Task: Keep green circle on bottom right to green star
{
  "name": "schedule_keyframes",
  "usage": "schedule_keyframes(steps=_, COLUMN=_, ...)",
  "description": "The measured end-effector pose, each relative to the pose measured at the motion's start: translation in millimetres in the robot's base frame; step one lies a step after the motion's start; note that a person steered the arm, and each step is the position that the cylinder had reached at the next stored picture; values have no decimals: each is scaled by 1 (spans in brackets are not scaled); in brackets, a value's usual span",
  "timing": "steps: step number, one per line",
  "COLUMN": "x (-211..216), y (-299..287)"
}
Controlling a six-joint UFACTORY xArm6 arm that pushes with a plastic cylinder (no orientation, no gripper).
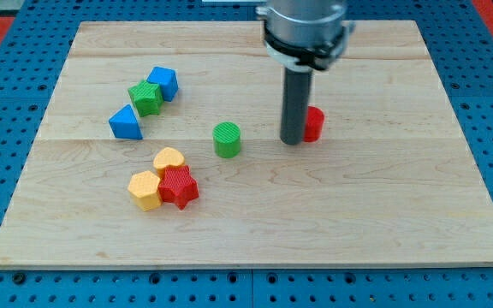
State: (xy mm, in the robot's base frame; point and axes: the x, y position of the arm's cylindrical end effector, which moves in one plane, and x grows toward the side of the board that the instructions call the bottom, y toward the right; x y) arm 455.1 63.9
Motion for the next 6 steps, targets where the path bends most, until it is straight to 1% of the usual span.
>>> schedule_keyframes(steps=1, x=7, y=-34)
schedule_keyframes(steps=2, x=-2, y=-120)
schedule_keyframes(steps=3, x=-25, y=-151)
schedule_keyframes(steps=4, x=-46, y=-154)
schedule_keyframes(steps=5, x=-72, y=-47)
schedule_keyframes(steps=6, x=-86, y=46)
